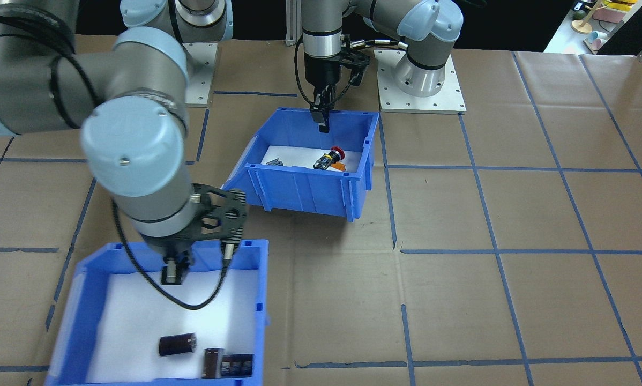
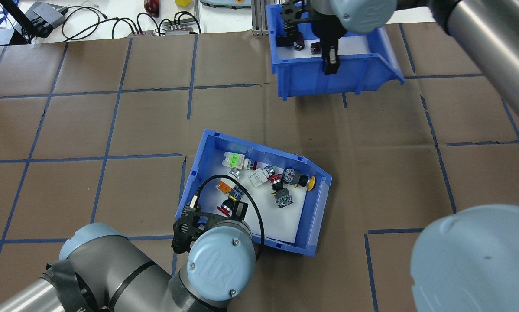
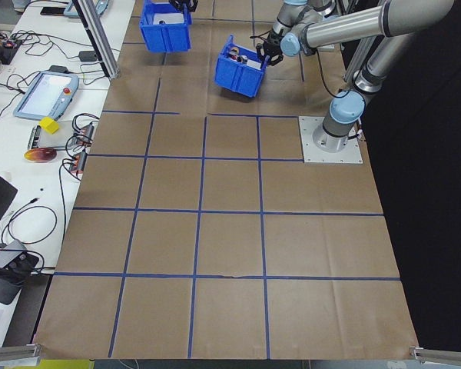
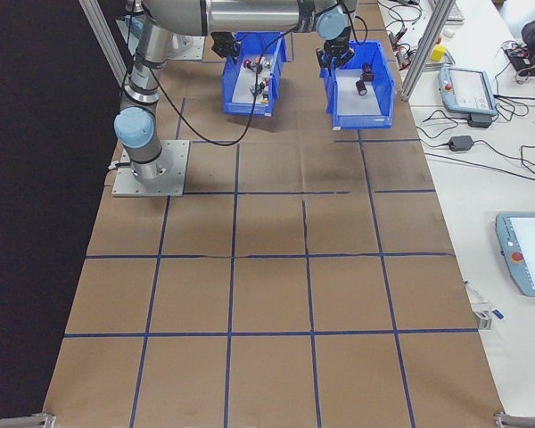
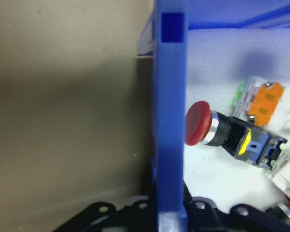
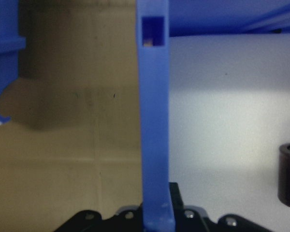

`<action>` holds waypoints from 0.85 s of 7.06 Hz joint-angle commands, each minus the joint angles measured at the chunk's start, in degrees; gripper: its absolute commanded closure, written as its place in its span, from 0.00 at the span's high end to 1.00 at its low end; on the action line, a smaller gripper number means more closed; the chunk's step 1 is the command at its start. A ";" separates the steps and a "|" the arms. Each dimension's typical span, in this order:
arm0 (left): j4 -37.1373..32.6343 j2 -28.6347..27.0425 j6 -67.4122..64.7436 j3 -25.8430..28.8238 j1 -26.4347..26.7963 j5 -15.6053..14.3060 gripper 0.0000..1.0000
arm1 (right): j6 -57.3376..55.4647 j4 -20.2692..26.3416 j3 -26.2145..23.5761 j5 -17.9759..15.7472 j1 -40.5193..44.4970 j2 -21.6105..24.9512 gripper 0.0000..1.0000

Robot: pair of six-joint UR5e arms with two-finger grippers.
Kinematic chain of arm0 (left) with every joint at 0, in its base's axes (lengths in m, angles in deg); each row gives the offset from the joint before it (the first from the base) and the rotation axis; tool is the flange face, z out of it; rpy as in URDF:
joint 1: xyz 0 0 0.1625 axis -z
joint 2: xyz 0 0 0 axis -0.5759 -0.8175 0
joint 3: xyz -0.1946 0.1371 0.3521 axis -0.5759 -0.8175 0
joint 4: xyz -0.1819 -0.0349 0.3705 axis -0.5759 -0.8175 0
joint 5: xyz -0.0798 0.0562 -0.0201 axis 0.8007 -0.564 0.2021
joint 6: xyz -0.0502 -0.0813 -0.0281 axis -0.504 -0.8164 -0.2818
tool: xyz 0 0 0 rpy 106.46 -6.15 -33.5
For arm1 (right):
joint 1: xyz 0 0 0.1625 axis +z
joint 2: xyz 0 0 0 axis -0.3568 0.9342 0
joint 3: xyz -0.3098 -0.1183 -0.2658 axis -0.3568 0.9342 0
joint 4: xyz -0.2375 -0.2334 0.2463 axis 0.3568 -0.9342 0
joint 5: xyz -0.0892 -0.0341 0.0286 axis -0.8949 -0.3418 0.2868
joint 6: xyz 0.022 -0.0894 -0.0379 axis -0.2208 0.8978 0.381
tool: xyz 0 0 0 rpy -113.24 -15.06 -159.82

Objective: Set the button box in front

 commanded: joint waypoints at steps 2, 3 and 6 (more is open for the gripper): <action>0.26 -0.99 8.73 3.61 -6.18 -1.25 0.00 | 15.48 0.34 -9.51 0.23 -14.14 9.30 0.06; 0.26 -2.38 10.92 5.62 -7.33 -1.17 0.00 | 20.23 0.34 -12.68 0.49 -18.45 11.77 0.06; -0.53 -9.32 10.60 15.29 -8.39 2.32 0.00 | 30.01 -1.14 -22.96 0.85 -26.12 18.10 0.06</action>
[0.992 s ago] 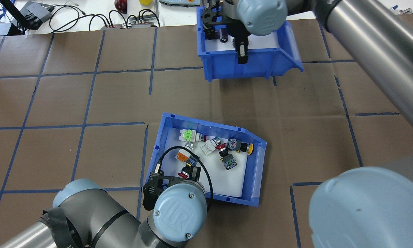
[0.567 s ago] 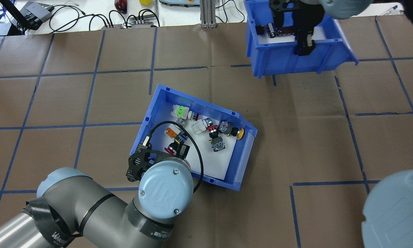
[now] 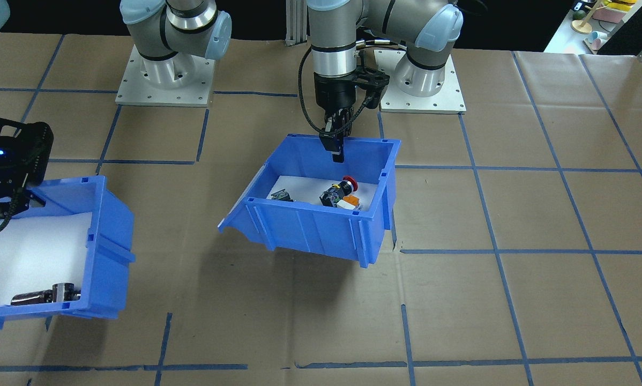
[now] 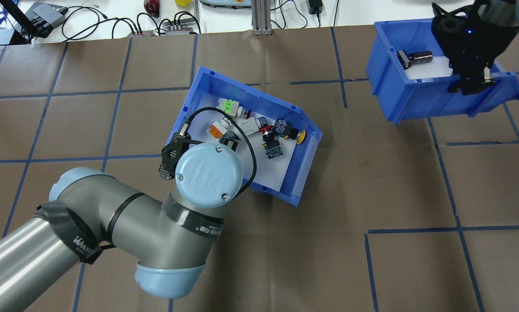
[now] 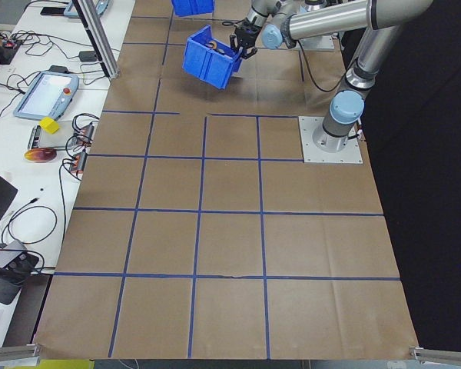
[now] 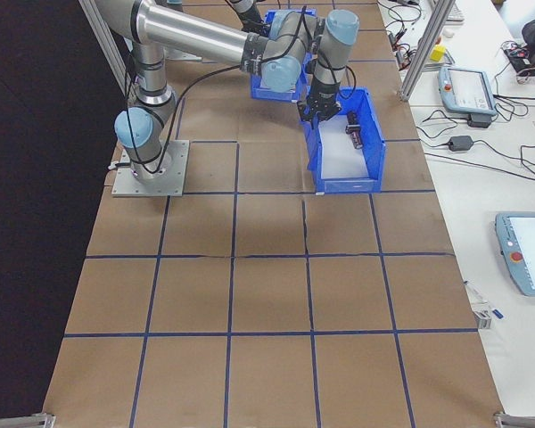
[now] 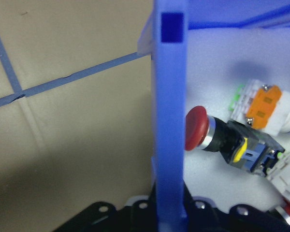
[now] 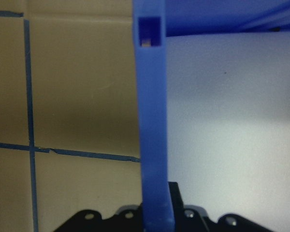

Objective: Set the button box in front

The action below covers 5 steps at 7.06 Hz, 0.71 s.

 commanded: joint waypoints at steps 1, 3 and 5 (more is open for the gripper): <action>-0.19 -3.51 -0.55 4.54 -1.76 4.54 0.00 | 4.27 -0.89 -5.66 0.27 -4.16 3.74 0.06; -0.45 -7.63 -0.81 10.24 -4.22 10.53 0.00 | 6.90 -0.89 -6.03 0.19 -6.44 3.84 0.06; -2.99 -12.20 -0.99 16.04 -7.90 14.22 0.00 | 8.06 -0.98 -6.73 0.19 -8.04 3.84 0.06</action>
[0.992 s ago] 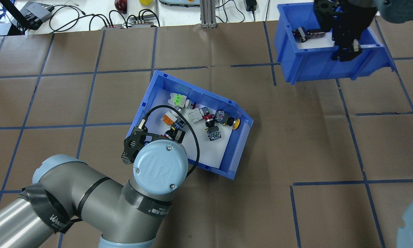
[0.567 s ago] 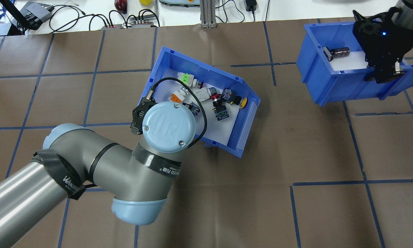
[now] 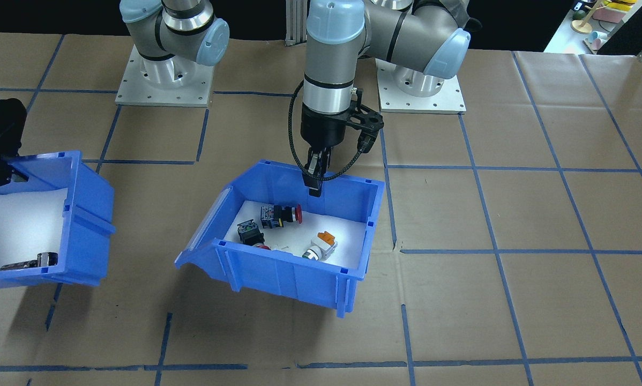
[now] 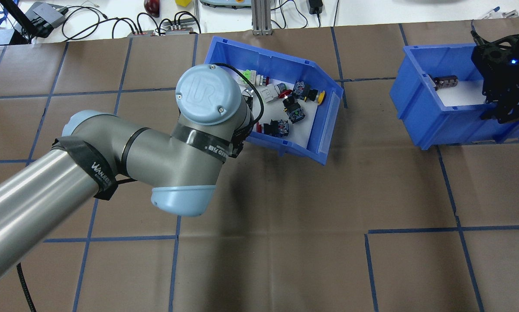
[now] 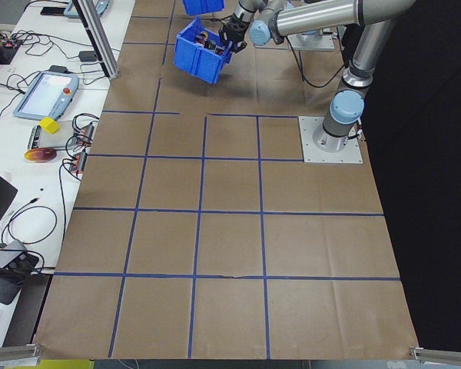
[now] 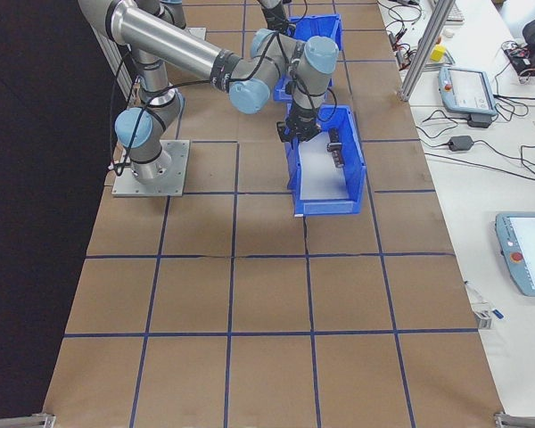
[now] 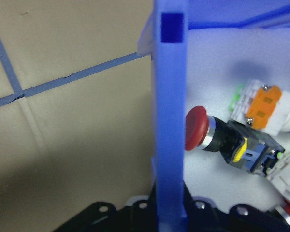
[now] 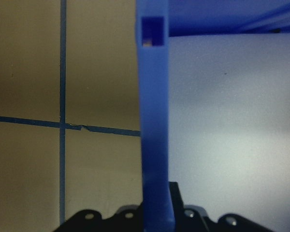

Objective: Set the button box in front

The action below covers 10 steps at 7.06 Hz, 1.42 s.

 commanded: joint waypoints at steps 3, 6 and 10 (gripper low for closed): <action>-2.45 -9.14 -2.12 9.26 -5.95 4.88 0.00 | 1.89 0.02 -0.61 0.08 -3.85 0.22 0.06; -2.98 -16.18 -7.18 14.19 -7.01 9.36 0.00 | 2.16 0.63 -1.65 -0.01 -3.87 0.66 0.06; -4.12 -18.22 -8.54 15.52 -6.66 9.90 0.00 | 1.28 -9.65 -16.60 0.08 -3.70 10.67 0.06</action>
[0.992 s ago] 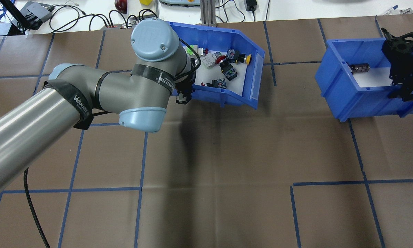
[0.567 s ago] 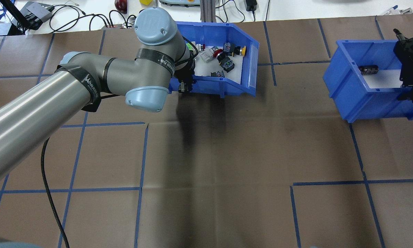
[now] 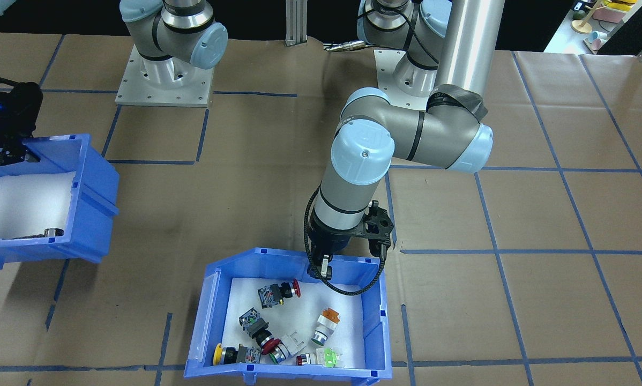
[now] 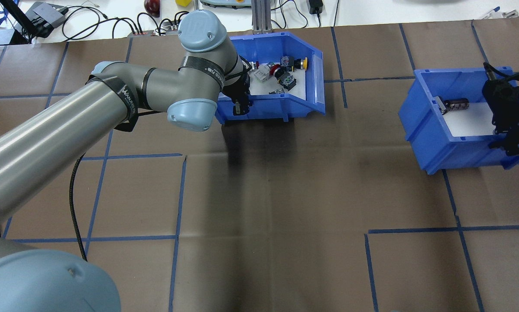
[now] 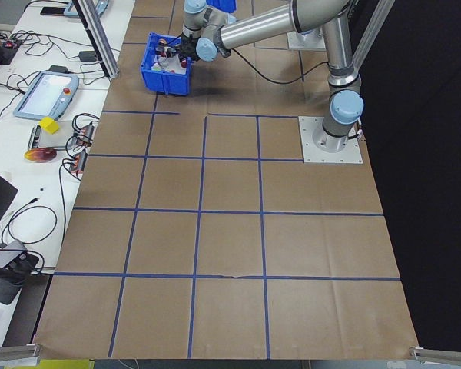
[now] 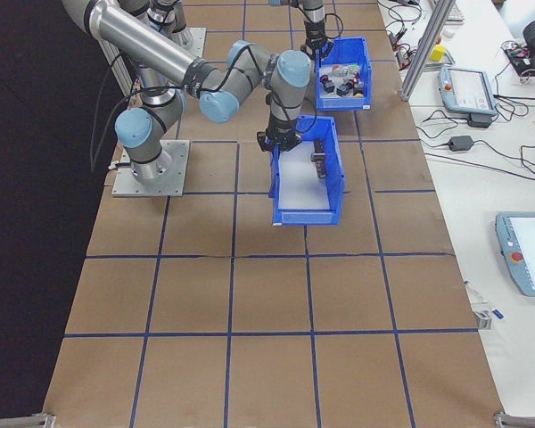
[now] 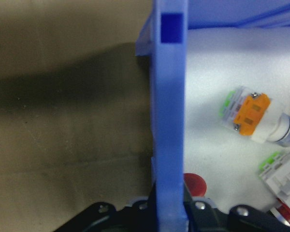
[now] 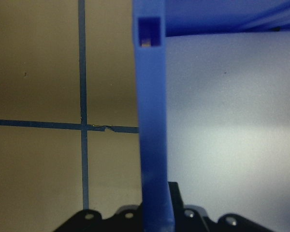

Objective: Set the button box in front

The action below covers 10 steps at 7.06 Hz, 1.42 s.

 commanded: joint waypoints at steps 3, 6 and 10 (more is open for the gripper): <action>-0.54 -0.37 -5.16 0.10 1.67 -0.40 0.00 | -5.42 -1.40 -3.62 -0.02 3.48 3.69 0.06; -1.41 -0.19 -6.65 0.10 3.86 -0.48 0.00 | -9.36 -1.31 -4.93 -0.11 7.53 4.22 0.06; -3.35 0.51 -6.65 1.05 3.70 -2.92 0.99 | -10.53 -1.75 -6.87 -0.11 8.25 4.84 0.06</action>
